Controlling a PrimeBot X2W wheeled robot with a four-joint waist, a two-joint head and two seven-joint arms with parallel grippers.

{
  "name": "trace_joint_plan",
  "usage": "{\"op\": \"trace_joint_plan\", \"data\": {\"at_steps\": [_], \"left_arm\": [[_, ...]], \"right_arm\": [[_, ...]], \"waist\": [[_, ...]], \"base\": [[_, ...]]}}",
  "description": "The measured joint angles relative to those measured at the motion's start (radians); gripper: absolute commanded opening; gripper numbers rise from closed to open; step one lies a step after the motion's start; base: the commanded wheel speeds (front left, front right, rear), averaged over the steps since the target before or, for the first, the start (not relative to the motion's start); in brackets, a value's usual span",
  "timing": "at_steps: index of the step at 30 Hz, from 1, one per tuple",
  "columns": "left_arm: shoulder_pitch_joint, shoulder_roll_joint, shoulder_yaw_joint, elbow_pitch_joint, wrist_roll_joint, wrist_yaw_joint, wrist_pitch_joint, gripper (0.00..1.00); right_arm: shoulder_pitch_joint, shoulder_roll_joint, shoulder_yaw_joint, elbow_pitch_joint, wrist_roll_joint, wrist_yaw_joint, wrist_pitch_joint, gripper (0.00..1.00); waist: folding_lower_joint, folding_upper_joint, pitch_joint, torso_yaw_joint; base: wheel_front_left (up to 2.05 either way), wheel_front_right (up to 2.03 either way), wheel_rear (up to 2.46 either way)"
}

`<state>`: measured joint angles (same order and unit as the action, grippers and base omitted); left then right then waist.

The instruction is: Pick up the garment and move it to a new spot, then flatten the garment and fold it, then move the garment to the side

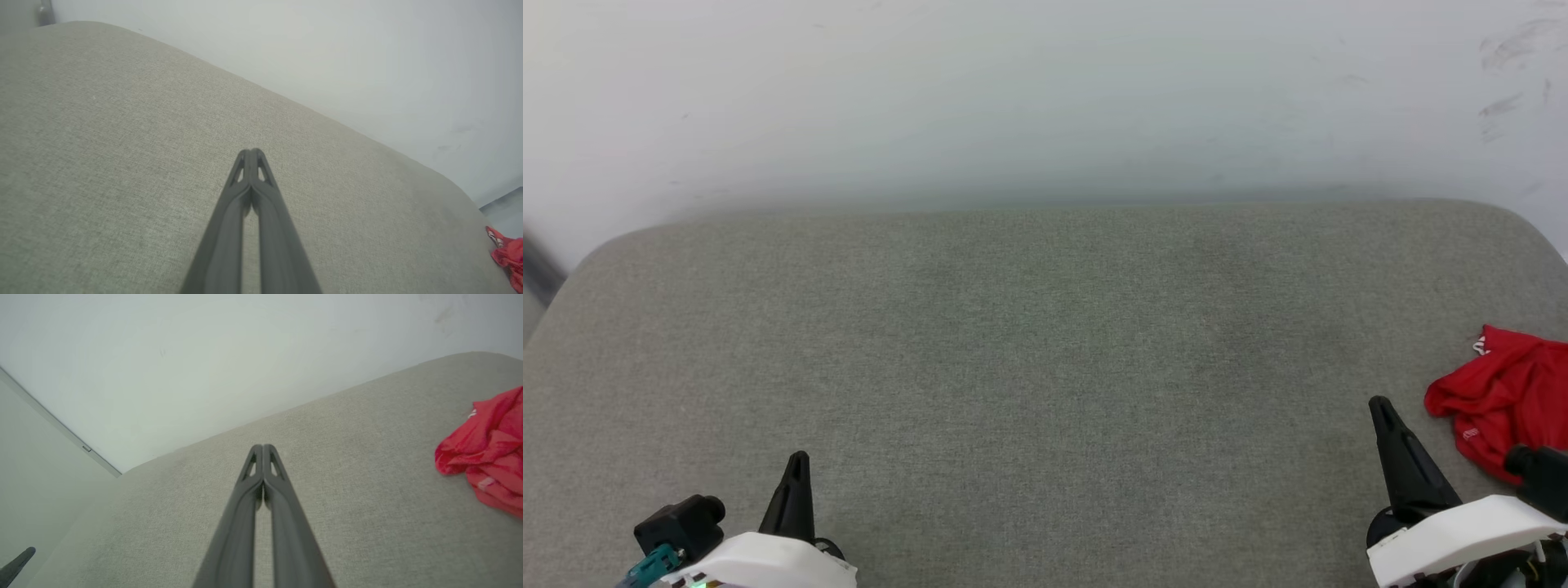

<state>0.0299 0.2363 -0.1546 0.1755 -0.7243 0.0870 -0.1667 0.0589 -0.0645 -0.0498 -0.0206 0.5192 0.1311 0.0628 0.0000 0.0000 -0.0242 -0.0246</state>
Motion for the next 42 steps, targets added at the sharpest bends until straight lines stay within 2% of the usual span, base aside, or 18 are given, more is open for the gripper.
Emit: {"op": "trace_joint_plan", "data": {"at_steps": [20,42], "left_arm": [[-0.036,-0.051,0.068,0.019,-0.244,-0.060,0.074,0.00],[-0.069,-0.092,0.132,0.035,-0.459,-0.111,0.139,0.00]], "right_arm": [[-0.039,0.000,-0.013,0.072,0.300,0.000,0.010,0.00],[-0.081,0.002,-0.028,0.137,0.564,0.000,0.022,0.00]], "waist": [[0.0001,0.0000,0.005,0.005],[0.0000,0.0000,0.011,0.010]], "base": [[0.00,0.00,0.00],[0.00,0.00,0.00]]}}
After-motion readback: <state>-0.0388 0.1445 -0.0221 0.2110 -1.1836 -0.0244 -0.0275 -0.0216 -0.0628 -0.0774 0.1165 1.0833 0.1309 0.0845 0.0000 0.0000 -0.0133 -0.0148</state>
